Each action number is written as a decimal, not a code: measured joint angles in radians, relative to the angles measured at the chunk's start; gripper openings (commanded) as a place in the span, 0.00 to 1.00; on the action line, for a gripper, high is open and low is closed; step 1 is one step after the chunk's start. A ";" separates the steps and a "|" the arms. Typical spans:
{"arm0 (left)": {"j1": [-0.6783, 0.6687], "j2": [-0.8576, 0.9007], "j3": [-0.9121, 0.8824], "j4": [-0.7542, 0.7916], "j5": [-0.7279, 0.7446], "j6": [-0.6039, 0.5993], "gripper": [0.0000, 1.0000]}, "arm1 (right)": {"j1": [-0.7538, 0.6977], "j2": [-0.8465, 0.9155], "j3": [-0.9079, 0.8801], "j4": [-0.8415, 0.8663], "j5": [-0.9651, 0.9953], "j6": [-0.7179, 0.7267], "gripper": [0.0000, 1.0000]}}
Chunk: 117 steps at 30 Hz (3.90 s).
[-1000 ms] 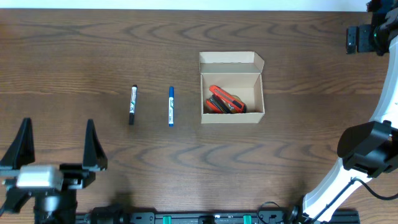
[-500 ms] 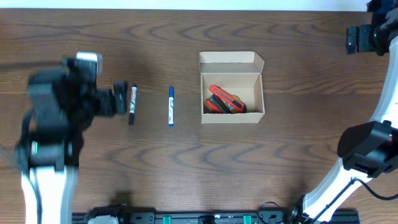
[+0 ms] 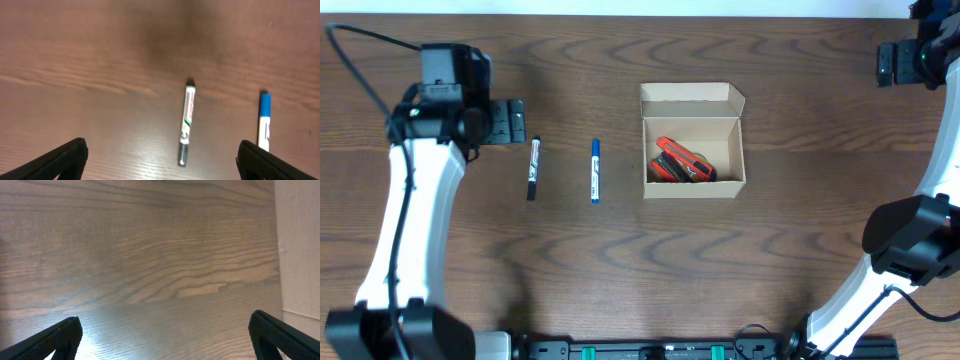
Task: Pack container
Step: 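Move the left gripper over the black-capped whiteboard marker, then lower the left gripper and grasp the black-capped marker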
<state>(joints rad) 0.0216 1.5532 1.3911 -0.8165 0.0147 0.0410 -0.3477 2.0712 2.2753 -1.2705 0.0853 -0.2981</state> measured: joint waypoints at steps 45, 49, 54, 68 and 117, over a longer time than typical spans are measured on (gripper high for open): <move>-0.050 0.261 -0.062 0.059 0.042 -0.090 0.95 | 0.000 0.000 0.000 0.000 0.000 0.000 0.99; -0.050 0.261 -0.098 0.080 0.049 -0.090 0.95 | 0.000 0.000 0.000 0.000 0.000 0.000 0.99; -0.050 0.261 -0.105 0.100 0.054 -0.090 0.95 | 0.000 0.000 0.000 0.000 0.000 0.000 0.99; -0.050 0.369 -0.106 0.113 0.064 -0.086 0.95 | 0.000 0.000 0.000 0.000 0.000 0.000 0.99; -0.050 0.434 -0.105 0.141 0.082 -0.070 0.06 | 0.000 0.000 0.000 0.000 0.000 0.000 0.99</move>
<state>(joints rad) -0.0284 1.9869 1.2858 -0.6758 0.0971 -0.0288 -0.3477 2.0712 2.2749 -1.2705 0.0853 -0.2981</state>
